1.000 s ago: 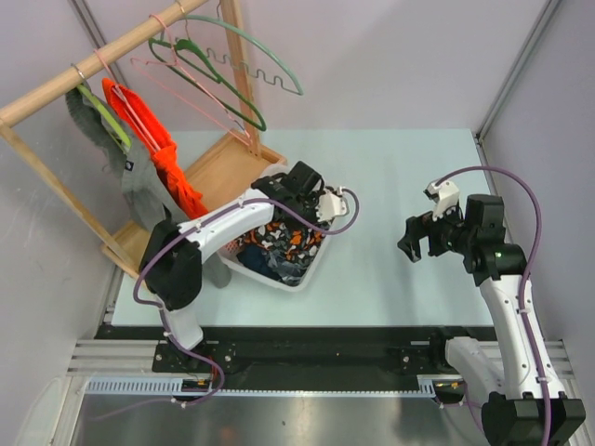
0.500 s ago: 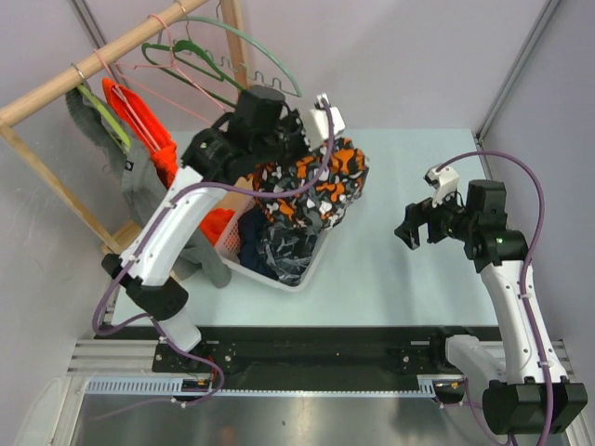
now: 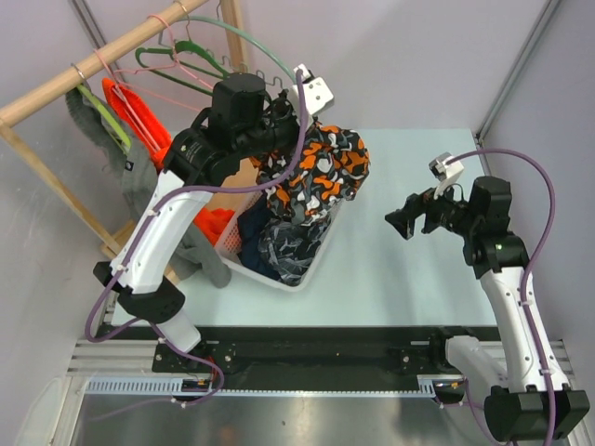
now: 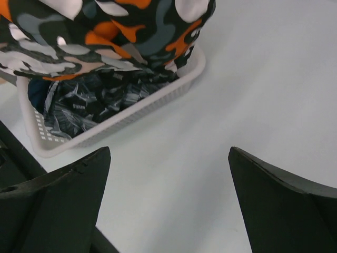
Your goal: Place the shorts on the hanger
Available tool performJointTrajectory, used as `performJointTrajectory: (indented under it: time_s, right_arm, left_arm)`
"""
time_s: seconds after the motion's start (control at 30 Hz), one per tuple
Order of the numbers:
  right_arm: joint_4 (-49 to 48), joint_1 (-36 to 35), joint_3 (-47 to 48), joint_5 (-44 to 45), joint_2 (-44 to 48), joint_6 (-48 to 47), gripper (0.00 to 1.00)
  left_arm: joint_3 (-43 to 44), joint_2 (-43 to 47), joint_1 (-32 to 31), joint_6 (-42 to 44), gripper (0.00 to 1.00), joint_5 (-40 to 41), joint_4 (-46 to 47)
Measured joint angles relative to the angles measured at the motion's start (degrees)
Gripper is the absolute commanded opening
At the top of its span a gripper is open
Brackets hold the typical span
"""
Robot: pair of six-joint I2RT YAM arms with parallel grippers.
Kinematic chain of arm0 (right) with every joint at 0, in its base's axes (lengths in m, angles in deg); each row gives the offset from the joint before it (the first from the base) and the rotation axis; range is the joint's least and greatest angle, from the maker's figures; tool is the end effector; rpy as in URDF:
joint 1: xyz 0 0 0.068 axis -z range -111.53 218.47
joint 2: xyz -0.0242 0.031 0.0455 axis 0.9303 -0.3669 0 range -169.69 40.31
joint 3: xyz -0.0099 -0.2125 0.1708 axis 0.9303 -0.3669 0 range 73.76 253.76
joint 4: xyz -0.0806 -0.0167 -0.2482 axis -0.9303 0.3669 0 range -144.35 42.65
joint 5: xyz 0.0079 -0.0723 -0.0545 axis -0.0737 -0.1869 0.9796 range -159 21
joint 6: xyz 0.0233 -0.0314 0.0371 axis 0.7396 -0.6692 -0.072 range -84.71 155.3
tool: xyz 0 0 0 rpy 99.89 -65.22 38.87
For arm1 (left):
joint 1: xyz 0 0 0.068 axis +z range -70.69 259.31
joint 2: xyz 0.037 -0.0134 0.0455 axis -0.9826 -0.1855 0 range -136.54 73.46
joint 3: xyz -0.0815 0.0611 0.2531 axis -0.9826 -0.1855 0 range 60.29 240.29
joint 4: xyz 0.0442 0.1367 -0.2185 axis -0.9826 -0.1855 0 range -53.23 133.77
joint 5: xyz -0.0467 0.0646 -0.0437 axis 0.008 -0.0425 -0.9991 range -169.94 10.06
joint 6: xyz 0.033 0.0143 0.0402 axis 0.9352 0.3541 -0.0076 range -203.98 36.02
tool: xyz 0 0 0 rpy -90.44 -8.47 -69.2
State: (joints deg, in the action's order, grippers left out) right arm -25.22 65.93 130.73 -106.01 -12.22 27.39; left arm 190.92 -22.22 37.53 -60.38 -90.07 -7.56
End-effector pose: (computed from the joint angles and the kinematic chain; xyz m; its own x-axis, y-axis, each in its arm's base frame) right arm 0.1909 0.0301 0.3591 -0.3332 -0.1248 -0.9346 -0.6338 0.7635 0.1240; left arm 0.2325 -0.2160 0.5351 0.1201 0.4210 -0.8991 0.8005 0.4946 0.3385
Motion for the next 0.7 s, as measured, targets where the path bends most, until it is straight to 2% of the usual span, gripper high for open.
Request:
performJointTrajectory:
  time_s: [0.17, 0.3, 0.5, 0.7]
  right_arm:
    - [-7.2, -2.1, -3.9, -0.6, 4.2, 1.4, 1.00]
    - [-12.1, -7.6, -7.2, 1.2, 7.1, -1.2, 1.00]
    - [-22.0, -26.3, -16.1, 10.6, 14.5, -13.3, 1.00]
    - [-35.9, -45.5, -24.0, 24.6, 12.9, -28.5, 1.00]
  left_arm:
    - [0.0, 0.0, 0.0, -2.2, 0.00, -2.6, 0.1]
    - [0.0, 0.0, 0.0, -4.6, 0.00, -4.7, 0.2]
    - [-0.2, 0.0, 0.0, -10.4, 0.01, -8.5, 0.3]
    - [-1.0, 0.0, 0.0, -15.2, 0.00, -13.9, 1.4]
